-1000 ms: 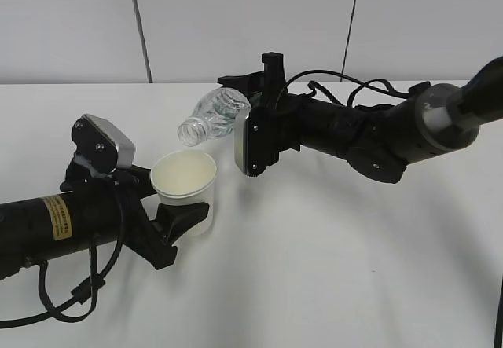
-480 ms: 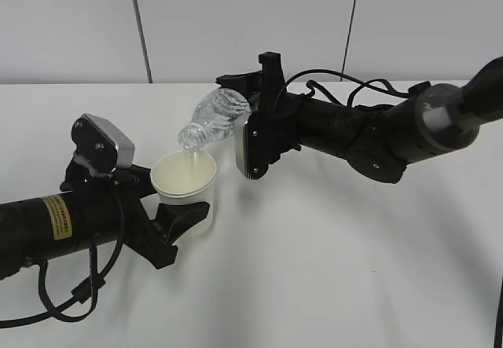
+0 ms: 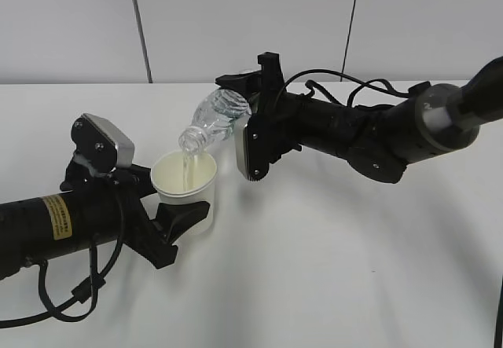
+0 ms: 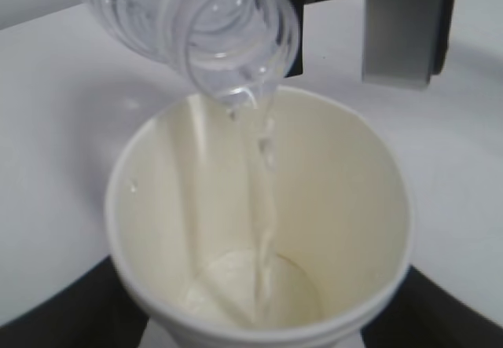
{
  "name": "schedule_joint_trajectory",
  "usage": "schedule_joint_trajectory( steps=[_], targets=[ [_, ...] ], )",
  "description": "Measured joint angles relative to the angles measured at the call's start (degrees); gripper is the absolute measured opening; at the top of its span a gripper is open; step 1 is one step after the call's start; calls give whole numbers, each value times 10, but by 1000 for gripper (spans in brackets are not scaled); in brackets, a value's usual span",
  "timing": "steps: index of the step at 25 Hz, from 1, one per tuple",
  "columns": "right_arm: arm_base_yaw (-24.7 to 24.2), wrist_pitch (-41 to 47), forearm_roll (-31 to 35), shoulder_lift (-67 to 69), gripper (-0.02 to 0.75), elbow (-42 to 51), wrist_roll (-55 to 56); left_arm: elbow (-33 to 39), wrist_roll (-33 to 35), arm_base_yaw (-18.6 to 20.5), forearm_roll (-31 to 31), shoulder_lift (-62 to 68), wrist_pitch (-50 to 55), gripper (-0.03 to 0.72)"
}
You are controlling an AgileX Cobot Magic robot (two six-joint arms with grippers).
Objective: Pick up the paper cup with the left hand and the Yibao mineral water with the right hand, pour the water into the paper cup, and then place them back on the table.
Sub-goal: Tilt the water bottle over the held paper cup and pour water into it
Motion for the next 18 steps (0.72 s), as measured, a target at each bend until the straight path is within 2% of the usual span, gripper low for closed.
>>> schedule_joint_trajectory(
  steps=[18],
  targets=[
    [0,0,0,0,457,0,-17,0,0,0,0,0,0,462]
  ],
)
